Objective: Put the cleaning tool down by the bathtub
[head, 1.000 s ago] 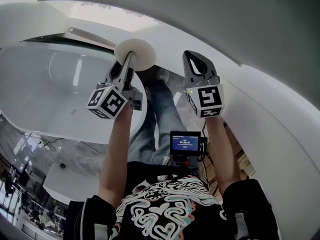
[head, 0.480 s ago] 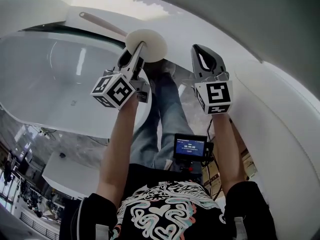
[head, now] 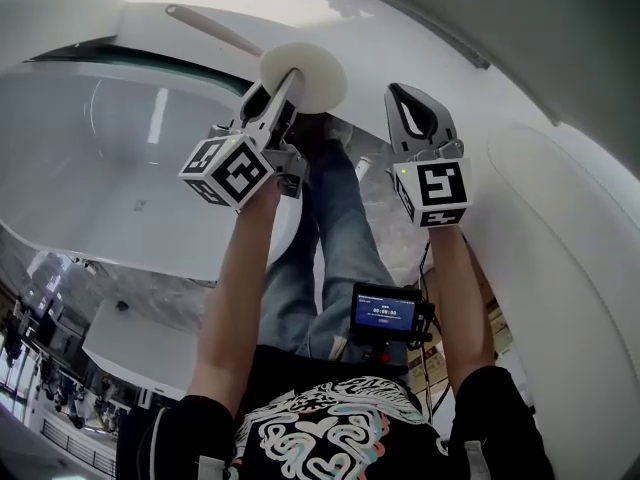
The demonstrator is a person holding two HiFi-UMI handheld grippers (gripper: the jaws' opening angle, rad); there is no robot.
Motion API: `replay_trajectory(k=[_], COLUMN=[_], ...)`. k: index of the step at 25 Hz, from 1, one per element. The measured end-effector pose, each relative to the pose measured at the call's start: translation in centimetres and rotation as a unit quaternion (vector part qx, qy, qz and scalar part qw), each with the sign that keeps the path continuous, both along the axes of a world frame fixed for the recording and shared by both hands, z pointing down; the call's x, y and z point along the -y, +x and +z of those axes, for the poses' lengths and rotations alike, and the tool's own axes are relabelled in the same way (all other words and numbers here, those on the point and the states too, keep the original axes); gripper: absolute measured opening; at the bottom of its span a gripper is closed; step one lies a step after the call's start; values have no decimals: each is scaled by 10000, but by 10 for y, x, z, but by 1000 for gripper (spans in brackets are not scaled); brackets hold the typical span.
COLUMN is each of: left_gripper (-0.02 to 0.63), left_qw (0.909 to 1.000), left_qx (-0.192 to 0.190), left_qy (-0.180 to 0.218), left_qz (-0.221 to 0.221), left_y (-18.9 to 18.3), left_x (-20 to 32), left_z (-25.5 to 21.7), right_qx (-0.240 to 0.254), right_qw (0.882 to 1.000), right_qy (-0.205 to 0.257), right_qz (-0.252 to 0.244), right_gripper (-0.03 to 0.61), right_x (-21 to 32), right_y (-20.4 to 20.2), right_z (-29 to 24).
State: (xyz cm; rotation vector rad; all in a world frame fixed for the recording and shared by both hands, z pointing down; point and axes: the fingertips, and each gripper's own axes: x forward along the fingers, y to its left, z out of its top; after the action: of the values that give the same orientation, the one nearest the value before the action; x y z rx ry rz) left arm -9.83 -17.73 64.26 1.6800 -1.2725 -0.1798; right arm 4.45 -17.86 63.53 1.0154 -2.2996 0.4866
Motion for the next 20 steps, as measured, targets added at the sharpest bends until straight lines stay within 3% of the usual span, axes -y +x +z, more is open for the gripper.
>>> replay_trajectory(k=[20], left_gripper=[143], left_qw=[9993], left_qx=[-288], left_qy=[-153], left_qz=[-167], left_y=[13], left_x=[4], left_z=[44], right_qx=[-41], right_qw=[9997], right_qy=[-230], right_qz=[-39], right_gripper=[28], right_x=[-6], right_y=[8], right_z=[43])
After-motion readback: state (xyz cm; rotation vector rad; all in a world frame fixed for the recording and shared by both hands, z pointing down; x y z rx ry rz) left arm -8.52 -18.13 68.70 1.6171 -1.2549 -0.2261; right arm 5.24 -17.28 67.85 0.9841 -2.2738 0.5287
